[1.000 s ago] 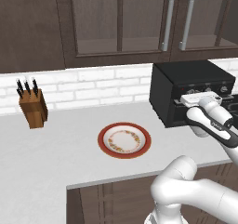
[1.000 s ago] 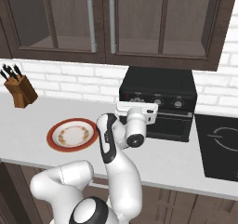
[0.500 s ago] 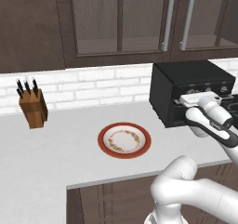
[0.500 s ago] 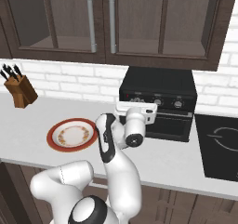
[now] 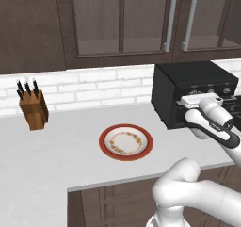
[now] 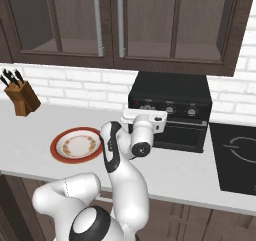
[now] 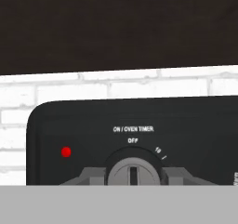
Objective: Pick up the kebab skewer and baguette bread, and place them inside the toaster oven. Close the toaster oven door and start by setting the timer.
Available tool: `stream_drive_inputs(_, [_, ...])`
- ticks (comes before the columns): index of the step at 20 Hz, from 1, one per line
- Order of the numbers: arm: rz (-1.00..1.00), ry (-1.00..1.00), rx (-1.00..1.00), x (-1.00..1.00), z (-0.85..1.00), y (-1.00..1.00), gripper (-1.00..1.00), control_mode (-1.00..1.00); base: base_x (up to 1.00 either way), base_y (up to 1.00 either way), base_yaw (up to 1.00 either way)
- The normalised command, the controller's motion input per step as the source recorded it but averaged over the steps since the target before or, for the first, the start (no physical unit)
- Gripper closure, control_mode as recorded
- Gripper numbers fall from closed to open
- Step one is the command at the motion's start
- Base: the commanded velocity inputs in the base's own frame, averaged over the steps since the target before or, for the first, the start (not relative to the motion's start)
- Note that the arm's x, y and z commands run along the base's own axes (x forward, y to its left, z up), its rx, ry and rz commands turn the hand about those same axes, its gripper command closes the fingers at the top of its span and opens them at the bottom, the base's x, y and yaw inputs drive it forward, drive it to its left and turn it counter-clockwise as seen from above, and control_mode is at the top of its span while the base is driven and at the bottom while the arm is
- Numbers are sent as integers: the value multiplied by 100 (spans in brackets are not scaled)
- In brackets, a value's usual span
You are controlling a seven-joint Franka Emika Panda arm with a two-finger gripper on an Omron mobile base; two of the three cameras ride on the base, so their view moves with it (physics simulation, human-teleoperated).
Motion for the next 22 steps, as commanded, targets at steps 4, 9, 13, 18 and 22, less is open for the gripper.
stream_drive_inputs(4, [-3,0,0,0,3,5,100,-100,0,0,0])
stream_drive_inputs(9, [-2,0,0,0,4,1,100,-100,0,0,0])
stream_drive_inputs(13, [-3,0,0,-10,2,5,100,-100,0,0,0])
stream_drive_inputs(18, [-4,0,0,-5,0,6,100,-100,0,0,0])
stream_drive_inputs(22, [-9,0,0,0,0,3,100,-100,0,0,0])
